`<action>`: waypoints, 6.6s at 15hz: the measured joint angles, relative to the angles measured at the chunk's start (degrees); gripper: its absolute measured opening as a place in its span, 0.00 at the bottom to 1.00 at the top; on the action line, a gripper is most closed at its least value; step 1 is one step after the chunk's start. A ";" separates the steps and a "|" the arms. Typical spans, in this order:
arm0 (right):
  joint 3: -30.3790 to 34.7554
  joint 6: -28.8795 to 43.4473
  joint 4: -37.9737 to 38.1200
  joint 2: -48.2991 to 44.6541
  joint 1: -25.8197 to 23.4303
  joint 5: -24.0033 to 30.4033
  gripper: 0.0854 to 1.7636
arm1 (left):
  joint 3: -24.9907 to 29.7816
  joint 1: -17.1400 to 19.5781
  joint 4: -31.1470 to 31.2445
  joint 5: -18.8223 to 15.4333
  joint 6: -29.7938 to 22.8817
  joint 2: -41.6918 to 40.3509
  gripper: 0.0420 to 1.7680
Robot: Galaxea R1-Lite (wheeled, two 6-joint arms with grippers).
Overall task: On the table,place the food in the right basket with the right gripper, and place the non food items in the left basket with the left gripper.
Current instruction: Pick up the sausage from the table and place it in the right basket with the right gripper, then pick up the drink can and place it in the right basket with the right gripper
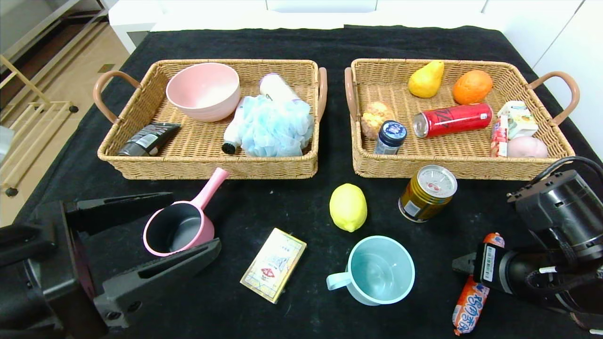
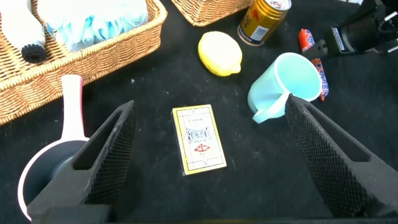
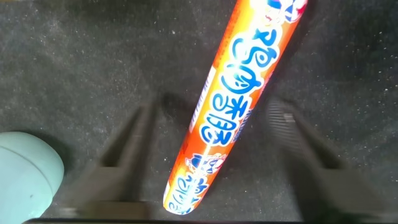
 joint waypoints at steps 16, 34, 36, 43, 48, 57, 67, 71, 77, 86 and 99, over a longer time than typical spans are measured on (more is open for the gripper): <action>0.94 0.00 0.11 -0.33 0.61 0.13 0.24 | 0.22 -0.17 0.56 0.00 0.27 -0.28 0.97; -22.74 -11.74 4.74 -5.60 -7.00 -0.41 0.24 | 0.37 -0.17 0.52 -0.07 0.39 -0.46 0.97; -27.48 -13.47 4.61 -3.28 -9.84 -0.41 0.24 | 0.37 -0.17 0.52 -0.05 0.52 -0.59 0.97; -39.58 -14.56 0.85 6.47 -16.21 -0.46 0.24 | 0.34 -0.17 0.52 -0.02 0.52 -0.72 0.97; -40.44 -15.21 -8.37 11.18 -19.05 -0.41 0.24 | 0.34 -0.17 0.50 -0.02 0.55 -0.72 0.97; -40.20 -15.21 -13.84 13.97 -21.04 -0.57 0.37 | 0.34 -0.17 0.52 -0.05 0.59 -0.66 0.97; -35.52 -20.81 -11.72 10.22 -17.68 -0.48 0.80 | 0.41 -0.28 0.52 -0.02 0.68 -0.69 0.97; -29.23 -30.06 -7.96 3.13 -11.17 -0.30 0.86 | 0.41 -0.22 0.13 0.00 0.69 -0.79 0.97; -28.79 -31.11 6.03 -2.01 4.35 -8.11 0.92 | 0.48 -0.23 0.55 -0.22 1.05 -1.24 0.97; -29.82 -18.96 11.54 3.96 14.03 -14.71 0.95 | 1.11 -1.60 0.56 -0.09 1.02 -1.07 0.97; -33.98 -13.62 11.14 12.79 9.01 -16.74 0.96 | 1.30 -1.68 0.48 -0.09 1.24 -1.10 0.97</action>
